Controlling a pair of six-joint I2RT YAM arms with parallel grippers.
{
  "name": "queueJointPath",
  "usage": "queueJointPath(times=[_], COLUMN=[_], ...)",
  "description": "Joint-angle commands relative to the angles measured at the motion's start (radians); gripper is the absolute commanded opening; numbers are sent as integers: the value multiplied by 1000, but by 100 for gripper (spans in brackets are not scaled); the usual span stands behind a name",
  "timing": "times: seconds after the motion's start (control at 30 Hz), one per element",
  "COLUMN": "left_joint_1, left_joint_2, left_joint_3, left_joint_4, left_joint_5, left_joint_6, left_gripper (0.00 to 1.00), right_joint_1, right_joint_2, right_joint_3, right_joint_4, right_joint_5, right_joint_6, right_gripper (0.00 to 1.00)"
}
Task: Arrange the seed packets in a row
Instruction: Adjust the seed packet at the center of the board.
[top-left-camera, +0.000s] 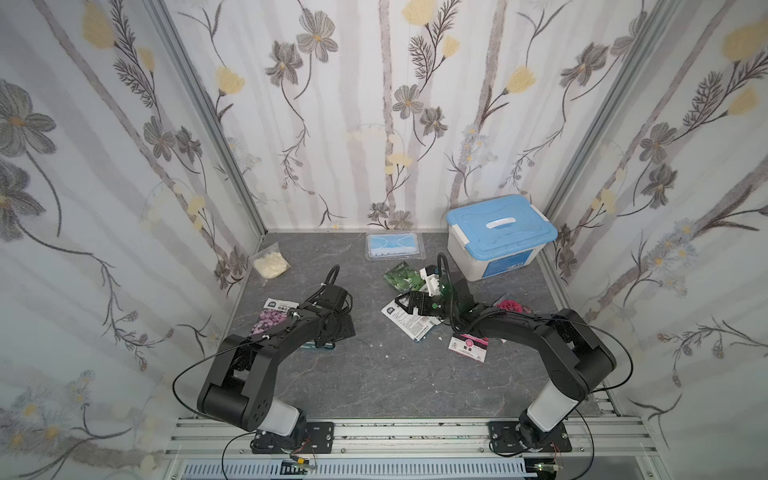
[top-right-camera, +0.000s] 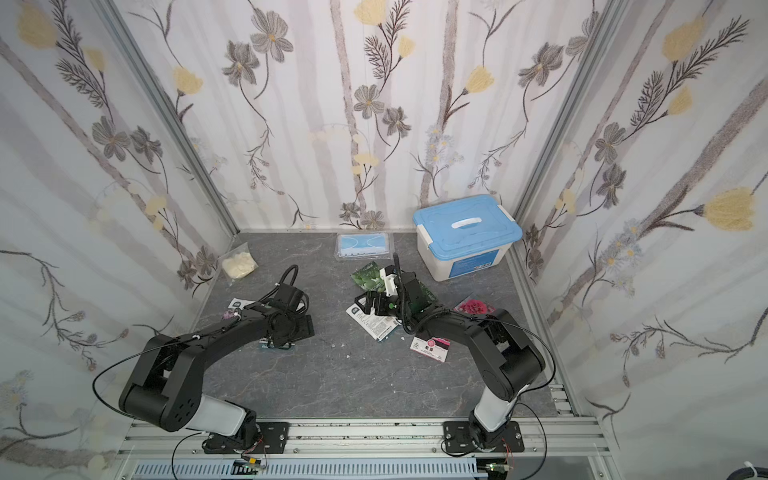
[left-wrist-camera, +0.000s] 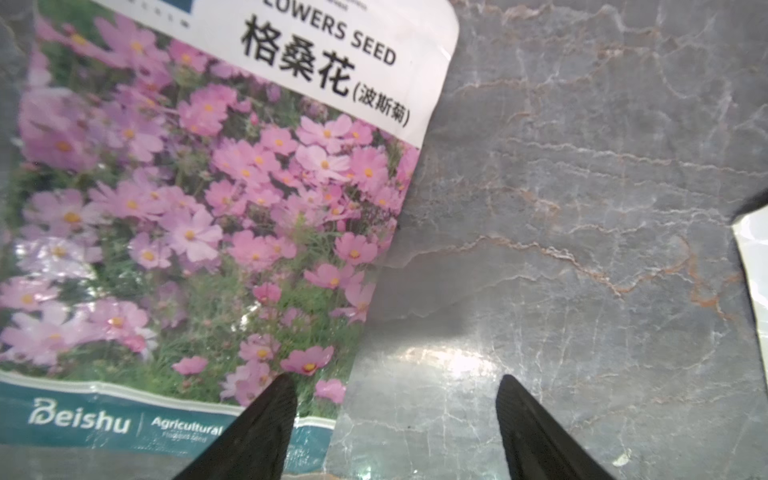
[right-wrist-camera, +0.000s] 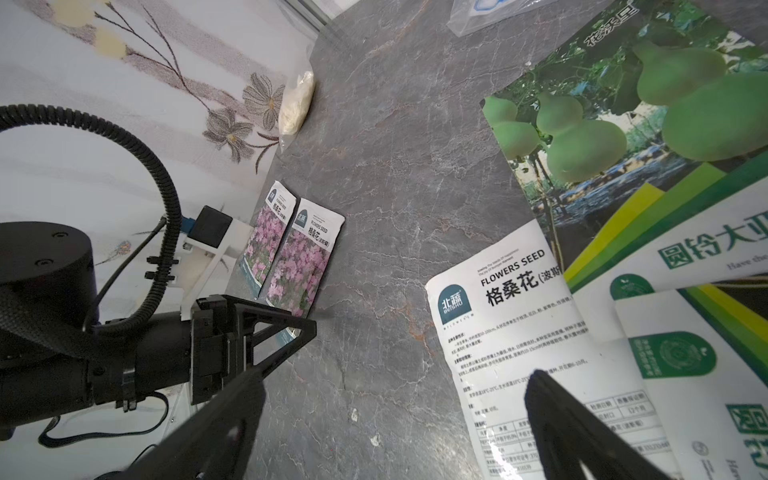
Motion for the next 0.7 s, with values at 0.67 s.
queueJointPath(times=[0.67], left_joint_1=[-23], left_joint_2=[34], left_joint_3=[80], left_joint_4=[56], left_joint_5=[-104], left_joint_6=[-292], left_gripper=[80], right_joint_1=[1], right_joint_2=[-24], right_joint_3=[-1], right_joint_4=[28], right_joint_5=[5], right_joint_6=[7], right_gripper=[99])
